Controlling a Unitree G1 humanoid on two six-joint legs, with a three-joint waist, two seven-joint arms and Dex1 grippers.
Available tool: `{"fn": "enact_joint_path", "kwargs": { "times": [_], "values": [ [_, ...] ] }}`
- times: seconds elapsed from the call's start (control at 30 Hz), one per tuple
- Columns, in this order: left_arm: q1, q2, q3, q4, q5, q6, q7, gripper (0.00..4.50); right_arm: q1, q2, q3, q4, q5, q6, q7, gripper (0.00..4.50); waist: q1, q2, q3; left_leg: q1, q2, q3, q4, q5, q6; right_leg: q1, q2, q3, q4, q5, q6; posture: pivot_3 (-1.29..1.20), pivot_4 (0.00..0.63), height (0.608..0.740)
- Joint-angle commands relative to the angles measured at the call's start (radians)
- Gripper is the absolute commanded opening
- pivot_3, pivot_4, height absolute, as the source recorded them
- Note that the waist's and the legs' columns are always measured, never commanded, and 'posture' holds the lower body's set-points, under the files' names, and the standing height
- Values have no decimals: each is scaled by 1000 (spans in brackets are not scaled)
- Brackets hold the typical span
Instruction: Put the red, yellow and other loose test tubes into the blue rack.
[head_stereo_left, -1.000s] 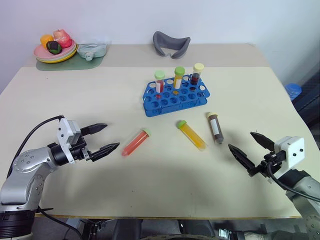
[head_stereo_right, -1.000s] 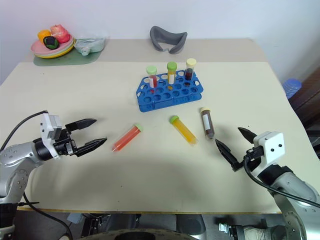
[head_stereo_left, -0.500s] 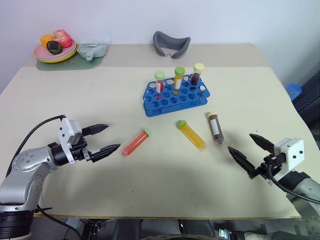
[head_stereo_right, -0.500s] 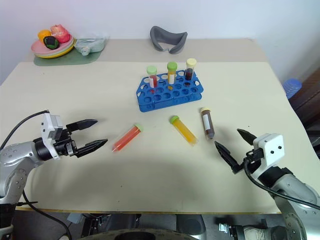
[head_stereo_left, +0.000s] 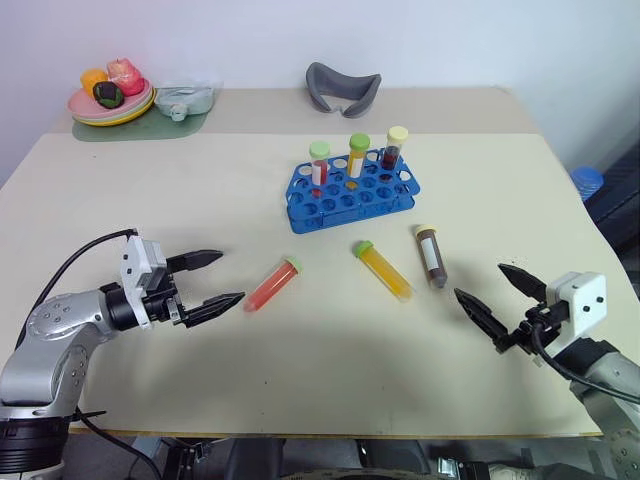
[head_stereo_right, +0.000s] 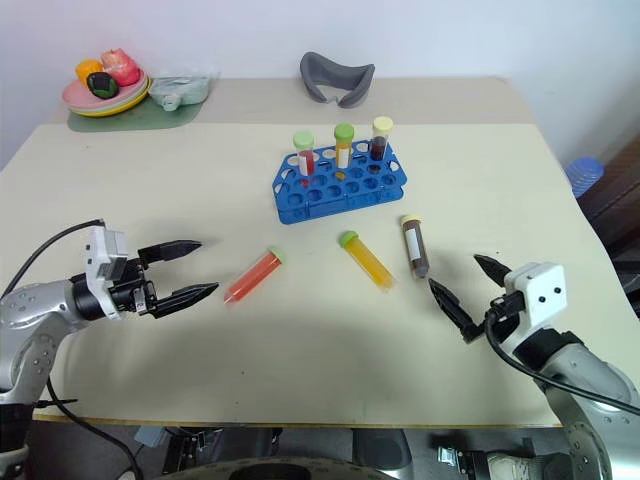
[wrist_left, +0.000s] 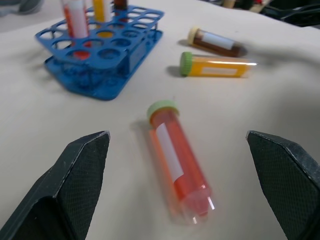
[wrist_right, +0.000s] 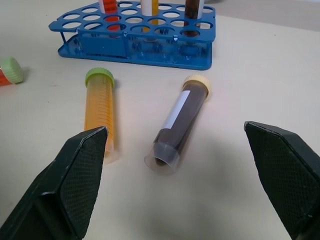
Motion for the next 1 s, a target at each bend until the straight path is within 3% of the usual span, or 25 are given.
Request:
{"fn": "enact_joint_path", "kwargs": {
  "times": [0.03, 0.33, 0.57, 0.83, 1.0],
  "values": [
    [-36, 25, -1, -21, -44, 3, -58, 4484, -17, -11, -1, -34, 5, 13, -10, 4471, 0, 0, 0, 0, 0, 0, 0, 0, 0, 0, 0, 0, 0, 0, 0, 0, 150, 740],
    [-103, 114, -88, -21, -31, -32, -276, 4484, -240, -97, 70, 62, 74, 213, -3, 4471, -1, 0, 1, 0, 0, 0, 0, 0, 0, 0, 0, 0, 0, 0, 0, 0, 150, 740],
    [-126, 109, -118, -13, 0, -51, -272, 4484, -493, -201, 122, 160, 130, 645, -126, 4471, -3, 0, 1, -1, 0, 0, 0, 0, 0, -1, 0, 0, 0, 0, 0, 0, 150, 740],
    [-112, 102, -130, -38, -8, -31, -241, 4484, -908, -169, 114, 304, 157, 1153, -262, 4471, 0, 1, 1, -5, 0, 0, 0, -1, 2, -6, 1, 1, 1, 0, 0, 0, 150, 740],
    [-106, 97, -142, -46, -15, -22, -231, 4484, -1028, -190, 199, 421, 197, 1212, -376, 4471, 0, 1, 1, -10, 0, 0, 1, -1, 2, -11, 0, 0, 1, 0, 0, 0, 150, 740]
  ]
}}
